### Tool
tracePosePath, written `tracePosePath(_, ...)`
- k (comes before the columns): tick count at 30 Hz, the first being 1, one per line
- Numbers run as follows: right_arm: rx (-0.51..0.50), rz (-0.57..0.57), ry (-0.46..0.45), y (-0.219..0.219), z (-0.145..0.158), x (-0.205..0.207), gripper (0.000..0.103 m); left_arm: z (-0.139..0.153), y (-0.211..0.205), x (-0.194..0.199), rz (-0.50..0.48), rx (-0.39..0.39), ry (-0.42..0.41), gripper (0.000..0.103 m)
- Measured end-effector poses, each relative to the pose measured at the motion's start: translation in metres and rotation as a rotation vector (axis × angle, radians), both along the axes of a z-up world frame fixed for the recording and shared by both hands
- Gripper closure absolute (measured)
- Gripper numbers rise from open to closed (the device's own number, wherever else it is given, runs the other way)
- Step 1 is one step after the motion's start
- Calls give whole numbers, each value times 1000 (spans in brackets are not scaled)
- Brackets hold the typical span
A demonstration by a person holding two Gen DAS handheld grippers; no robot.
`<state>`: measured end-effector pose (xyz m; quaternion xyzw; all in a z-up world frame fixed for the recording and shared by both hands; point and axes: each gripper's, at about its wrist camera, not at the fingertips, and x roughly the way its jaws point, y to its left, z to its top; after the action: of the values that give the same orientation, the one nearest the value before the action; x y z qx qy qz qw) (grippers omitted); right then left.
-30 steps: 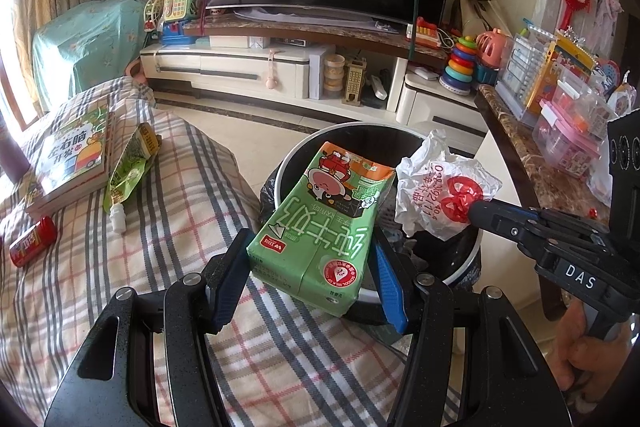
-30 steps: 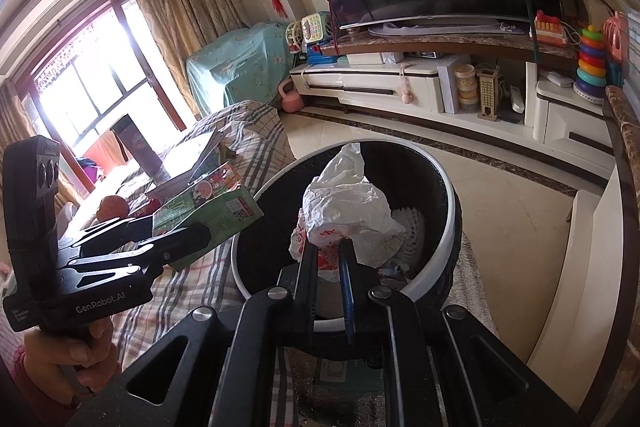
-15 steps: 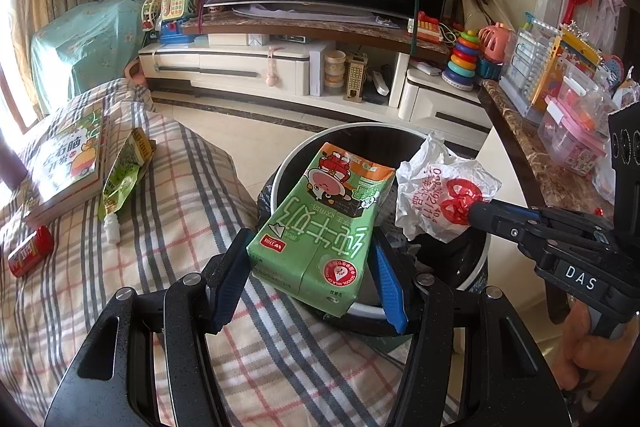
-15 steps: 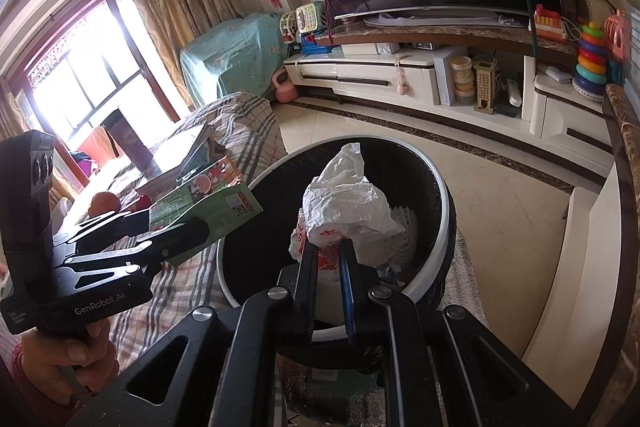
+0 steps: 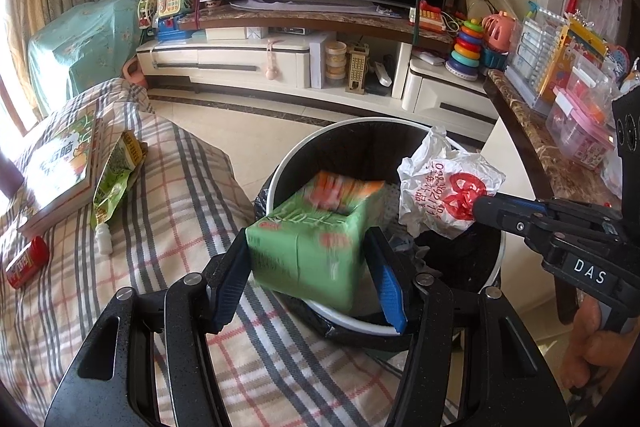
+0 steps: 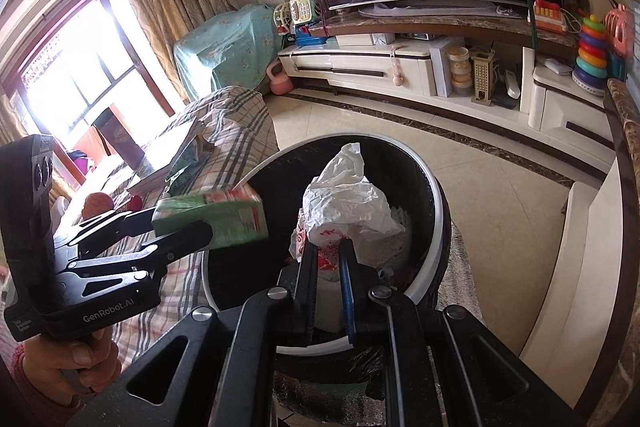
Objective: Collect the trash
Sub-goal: 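Carry the green carton and white plastic bag over the bin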
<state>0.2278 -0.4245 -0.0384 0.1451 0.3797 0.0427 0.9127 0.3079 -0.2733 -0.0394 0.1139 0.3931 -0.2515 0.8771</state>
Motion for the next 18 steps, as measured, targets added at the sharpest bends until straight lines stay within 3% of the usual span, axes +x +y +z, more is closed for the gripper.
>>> tracePosePath(18, -11, 13, 19, -2, -3, 7, 92, -4, -12, 4, -22, 14, 9, 52)
